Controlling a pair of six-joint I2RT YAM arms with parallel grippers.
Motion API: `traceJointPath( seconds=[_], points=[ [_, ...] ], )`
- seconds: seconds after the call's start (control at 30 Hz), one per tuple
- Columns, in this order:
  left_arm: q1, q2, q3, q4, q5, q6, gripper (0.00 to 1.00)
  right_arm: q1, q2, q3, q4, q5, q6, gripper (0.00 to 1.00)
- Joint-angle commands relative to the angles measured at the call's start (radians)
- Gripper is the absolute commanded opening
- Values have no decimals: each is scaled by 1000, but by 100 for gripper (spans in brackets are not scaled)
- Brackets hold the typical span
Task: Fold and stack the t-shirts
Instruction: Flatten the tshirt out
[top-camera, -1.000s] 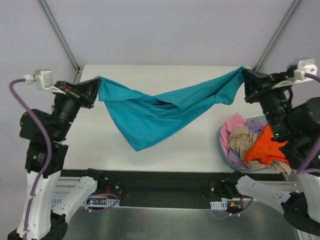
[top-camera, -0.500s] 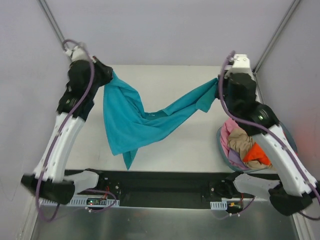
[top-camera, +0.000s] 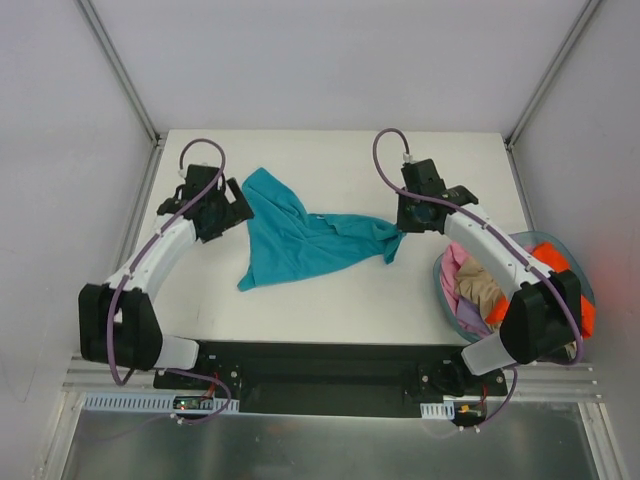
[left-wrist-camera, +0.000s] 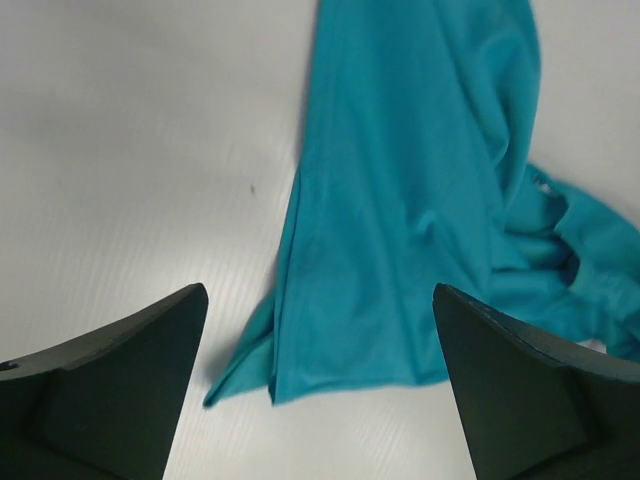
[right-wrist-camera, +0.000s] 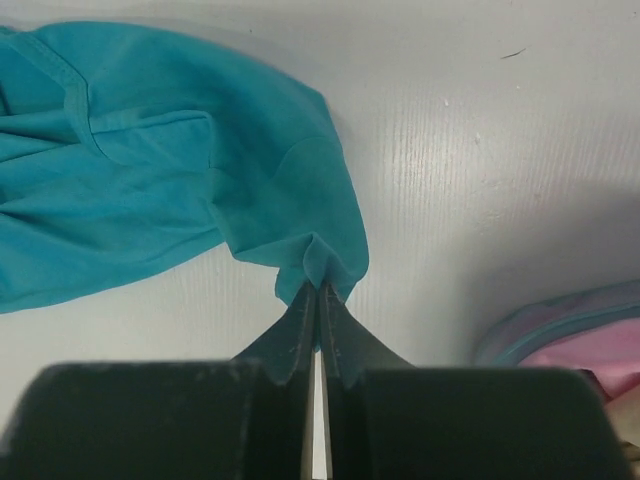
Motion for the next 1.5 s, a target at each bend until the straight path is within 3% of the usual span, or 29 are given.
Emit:
traceJointPath(
  seconds=[0.0, 0.13, 0.27, 0.5, 0.57, 0.87, 0.97, 1.0, 1.2, 1.33, 1.47],
  points=[
    [-30, -188, -234, -8, 150, -112, 91, -2, -12, -17, 25, -48, 10, 1],
    [-161, -275, -357, 21, 169, -191, 82, -4, 0, -37, 28, -60, 4, 1],
    [-171, -280, -405, 32, 119, -220, 68, -4, 3, -47, 30, -66, -1, 1],
    [-171, -150, -363, 49, 121, -188, 61, -7, 0, -49, 31, -68, -13, 1],
    [-171, -99, -334, 55, 149, -177, 50, -7, 3, -46, 28, -68, -13, 1],
    [-172, -47, -340, 55, 126, -172, 46, -15, 13, -41, 24, -63, -21, 1],
    [-175, -36, -340, 57, 157, -153, 8, -19, 13, -40, 24, -65, -21, 1],
    [-177, -34, -340, 58, 172, -137, 0, -19, 13, -40, 24, -65, -21, 1],
    [-192, -135, -351, 64, 235, -105, 0, -22, -21, -40, 24, -74, -25, 1],
    [-192, -373, -308, 63, 270, -77, 0, -21, -117, -20, 33, -120, -33, 1],
    [-192, -556, -161, 61, 272, -22, 0, -22, -289, 49, 18, -146, -42, 1]
  ],
)
